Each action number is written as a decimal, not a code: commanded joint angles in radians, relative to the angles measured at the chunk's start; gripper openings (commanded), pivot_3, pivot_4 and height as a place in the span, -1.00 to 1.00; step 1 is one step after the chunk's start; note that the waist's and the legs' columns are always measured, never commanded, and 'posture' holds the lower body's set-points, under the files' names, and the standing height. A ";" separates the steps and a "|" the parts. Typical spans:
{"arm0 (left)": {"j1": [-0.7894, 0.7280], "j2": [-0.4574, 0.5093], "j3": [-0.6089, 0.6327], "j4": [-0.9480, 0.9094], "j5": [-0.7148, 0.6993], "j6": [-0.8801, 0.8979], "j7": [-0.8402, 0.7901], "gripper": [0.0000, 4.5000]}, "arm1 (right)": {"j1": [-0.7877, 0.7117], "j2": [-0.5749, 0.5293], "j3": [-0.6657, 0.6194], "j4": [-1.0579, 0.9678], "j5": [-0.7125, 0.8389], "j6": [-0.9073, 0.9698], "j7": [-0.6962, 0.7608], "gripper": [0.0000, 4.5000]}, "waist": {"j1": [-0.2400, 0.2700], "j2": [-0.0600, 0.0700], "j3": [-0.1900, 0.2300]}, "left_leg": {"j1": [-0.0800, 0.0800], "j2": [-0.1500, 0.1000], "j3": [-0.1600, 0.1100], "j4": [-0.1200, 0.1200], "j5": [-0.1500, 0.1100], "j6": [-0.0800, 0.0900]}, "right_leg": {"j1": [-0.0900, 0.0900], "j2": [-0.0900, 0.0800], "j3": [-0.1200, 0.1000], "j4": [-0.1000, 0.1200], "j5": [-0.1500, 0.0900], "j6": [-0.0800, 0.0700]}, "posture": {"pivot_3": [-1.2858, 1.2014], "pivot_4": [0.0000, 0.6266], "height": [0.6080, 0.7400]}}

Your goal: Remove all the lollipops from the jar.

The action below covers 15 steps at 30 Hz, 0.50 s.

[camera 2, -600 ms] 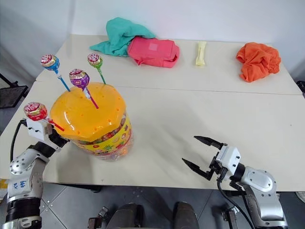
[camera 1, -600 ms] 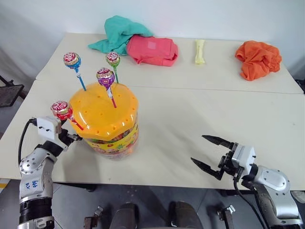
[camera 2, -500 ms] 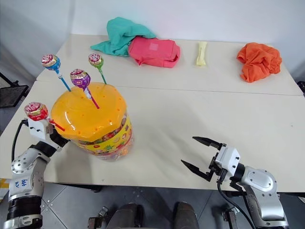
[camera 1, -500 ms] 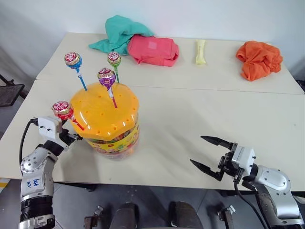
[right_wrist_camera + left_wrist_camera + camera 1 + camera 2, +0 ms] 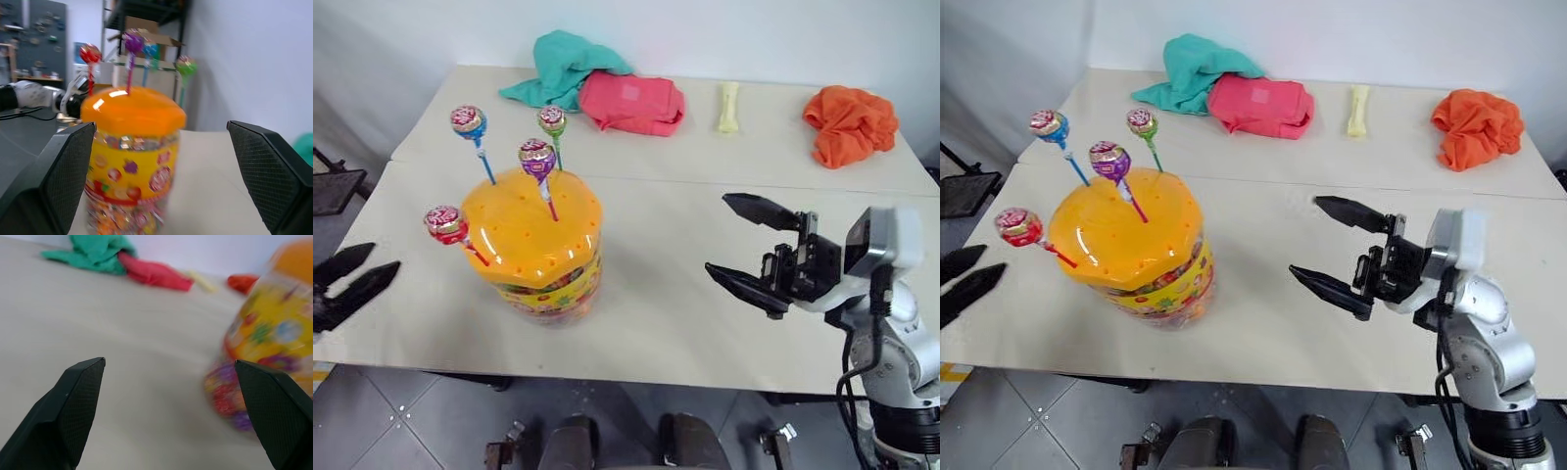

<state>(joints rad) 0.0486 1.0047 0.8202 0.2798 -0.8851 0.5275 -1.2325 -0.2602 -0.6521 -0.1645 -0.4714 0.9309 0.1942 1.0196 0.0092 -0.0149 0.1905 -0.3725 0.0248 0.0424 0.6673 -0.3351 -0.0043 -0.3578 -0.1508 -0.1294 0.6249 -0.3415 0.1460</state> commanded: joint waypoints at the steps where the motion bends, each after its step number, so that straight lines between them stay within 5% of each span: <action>1: -0.003 0.040 0.067 -0.157 -0.078 0.040 -0.094 0.99 | -0.019 -0.061 -0.040 -0.055 0.019 0.005 0.097 1.00 | 0.005 0.000 0.000 | 0.000 0.000 0.000 0.000 0.000 0.000 | 0.000 0.000 0.000 0.000 0.000 0.000 | 0.03 -0.52 1.00; 8: 0.080 0.075 0.109 -0.535 -0.183 0.188 -0.125 0.99 | -0.021 -0.125 -0.046 -0.025 -0.038 -0.058 0.296 1.00 | -0.003 0.000 0.000 | 0.001 0.002 0.005 -0.001 0.000 0.000 | -0.001 0.001 0.004 -0.001 0.000 0.000 | 0.03 -0.52 1.00; 15: -0.154 0.002 -0.069 -0.653 -0.284 0.165 0.004 0.99 | -0.053 -0.104 -0.004 0.027 -0.082 -0.069 0.344 1.00 | -0.009 0.000 0.000 | 0.002 0.002 0.005 0.000 0.000 -0.001 | 0.000 0.002 0.005 -0.002 0.000 -0.001 | 0.03 -0.52 1.00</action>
<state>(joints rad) -0.0886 1.0128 0.7671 -0.3385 -1.1048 0.6784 -1.2512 -0.3011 -0.7602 -0.1602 -0.4490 0.8557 0.1470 1.3576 0.0000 -0.0145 0.1906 -0.3704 0.0272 0.0474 0.6675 -0.3355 -0.0048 -0.3576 -0.1486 -0.1242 0.6236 -0.3413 0.1447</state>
